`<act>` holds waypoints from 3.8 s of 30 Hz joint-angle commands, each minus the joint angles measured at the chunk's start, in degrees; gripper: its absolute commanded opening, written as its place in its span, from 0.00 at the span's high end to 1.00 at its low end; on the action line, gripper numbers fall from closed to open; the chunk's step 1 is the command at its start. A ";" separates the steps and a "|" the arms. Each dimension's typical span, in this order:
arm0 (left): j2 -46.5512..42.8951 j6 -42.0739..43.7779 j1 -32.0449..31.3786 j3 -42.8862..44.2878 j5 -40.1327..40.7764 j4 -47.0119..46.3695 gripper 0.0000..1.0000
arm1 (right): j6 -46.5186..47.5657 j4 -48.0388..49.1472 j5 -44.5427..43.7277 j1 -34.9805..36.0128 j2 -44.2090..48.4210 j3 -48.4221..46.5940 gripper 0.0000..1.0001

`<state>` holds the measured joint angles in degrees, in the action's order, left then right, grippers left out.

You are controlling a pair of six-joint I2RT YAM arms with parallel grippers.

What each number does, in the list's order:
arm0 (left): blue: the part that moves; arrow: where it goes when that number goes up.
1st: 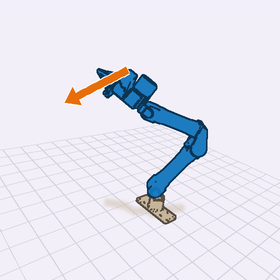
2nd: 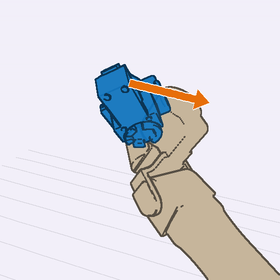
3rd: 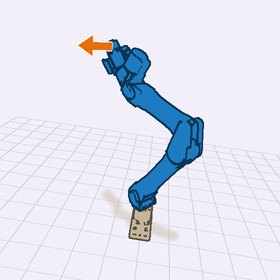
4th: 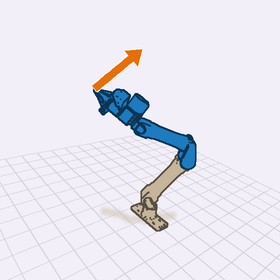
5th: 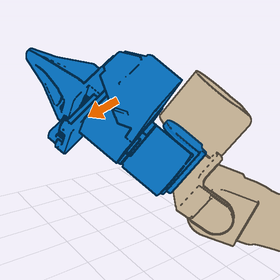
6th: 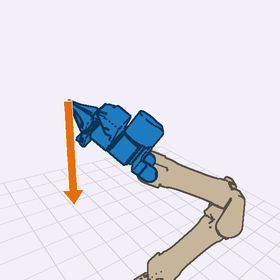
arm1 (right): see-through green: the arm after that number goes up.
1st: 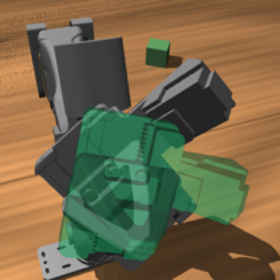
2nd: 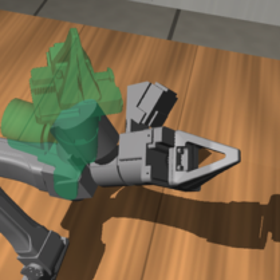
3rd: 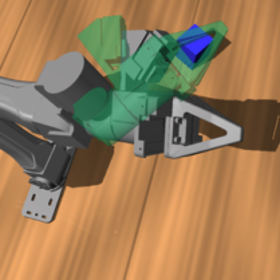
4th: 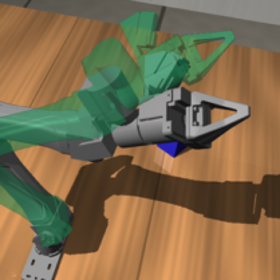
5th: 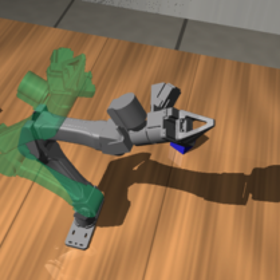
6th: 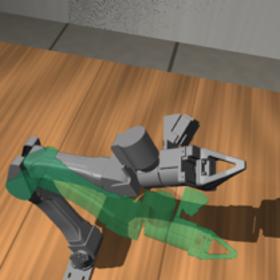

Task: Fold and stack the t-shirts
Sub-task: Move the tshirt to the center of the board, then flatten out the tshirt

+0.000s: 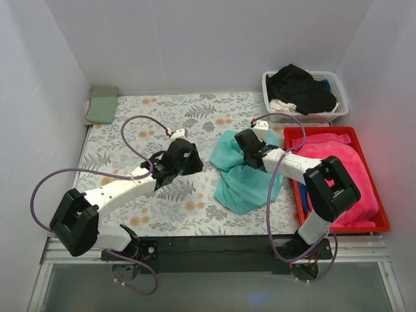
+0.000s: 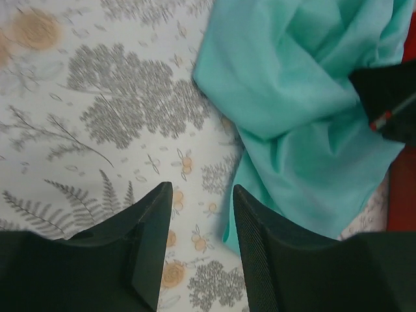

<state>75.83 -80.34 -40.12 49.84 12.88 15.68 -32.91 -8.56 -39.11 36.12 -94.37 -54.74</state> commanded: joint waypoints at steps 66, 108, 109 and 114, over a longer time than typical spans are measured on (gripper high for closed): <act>-22.30 -13.09 -9.45 -0.81 32.63 18.05 1.00 | 4.68 -0.24 10.72 -2.63 5.34 -0.36 0.93; -15.54 -39.37 -9.36 4.47 49.08 44.43 1.00 | 0.56 -9.45 -0.34 21.53 23.26 12.56 0.29; -15.54 -39.37 -9.36 4.38 48.99 44.35 1.00 | 0.21 -9.90 -1.13 22.15 23.35 12.29 0.28; -15.54 -39.55 -9.36 4.03 48.82 44.43 1.00 | -2.77 -10.69 0.61 23.56 21.08 13.34 0.28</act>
<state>60.60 -113.47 -49.63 53.21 58.17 59.31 -32.38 -17.15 -36.23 59.07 -72.31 -40.45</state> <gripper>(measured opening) 0.012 0.716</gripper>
